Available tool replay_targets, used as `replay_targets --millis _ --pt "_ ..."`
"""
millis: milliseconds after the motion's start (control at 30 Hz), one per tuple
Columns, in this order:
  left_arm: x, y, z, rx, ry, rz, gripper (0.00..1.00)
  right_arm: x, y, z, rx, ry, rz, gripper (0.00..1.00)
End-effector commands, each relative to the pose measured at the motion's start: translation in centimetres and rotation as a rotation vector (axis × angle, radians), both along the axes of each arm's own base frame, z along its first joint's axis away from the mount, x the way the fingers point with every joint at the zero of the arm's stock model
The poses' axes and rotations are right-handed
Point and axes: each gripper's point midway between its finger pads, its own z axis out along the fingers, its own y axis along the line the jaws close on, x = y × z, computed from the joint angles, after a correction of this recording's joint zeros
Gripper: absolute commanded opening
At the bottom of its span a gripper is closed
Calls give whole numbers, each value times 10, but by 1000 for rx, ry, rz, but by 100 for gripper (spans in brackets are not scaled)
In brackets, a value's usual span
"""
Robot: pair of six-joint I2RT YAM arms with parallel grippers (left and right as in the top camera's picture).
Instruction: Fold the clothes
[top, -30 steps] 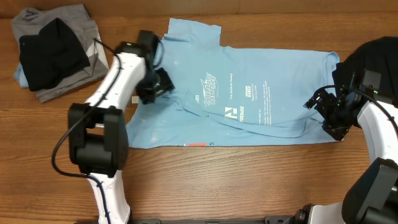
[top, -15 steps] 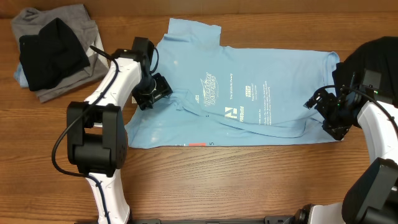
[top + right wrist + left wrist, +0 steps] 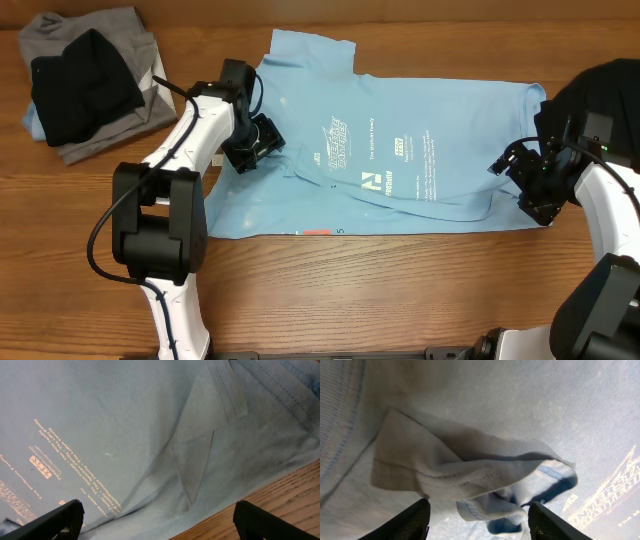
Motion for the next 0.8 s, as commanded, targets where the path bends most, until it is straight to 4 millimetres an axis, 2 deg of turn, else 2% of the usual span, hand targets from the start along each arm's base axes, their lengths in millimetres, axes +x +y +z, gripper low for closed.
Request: replay_targets --millis 0,133,433,767 --pt "-7 -13 -4 -17 26 -2 66 0 1 2 -6 -9 4 100" --pt "-10 -22 -6 1 29 -5 66 0 1 2 -5 -7 4 100" --pt "-13 -8 -10 78 38 24 66 -4 2 1 -1 8 7 100" --pt "-6 -7 -12 83 11 51 63 -5 3 1 1 13 7 100"
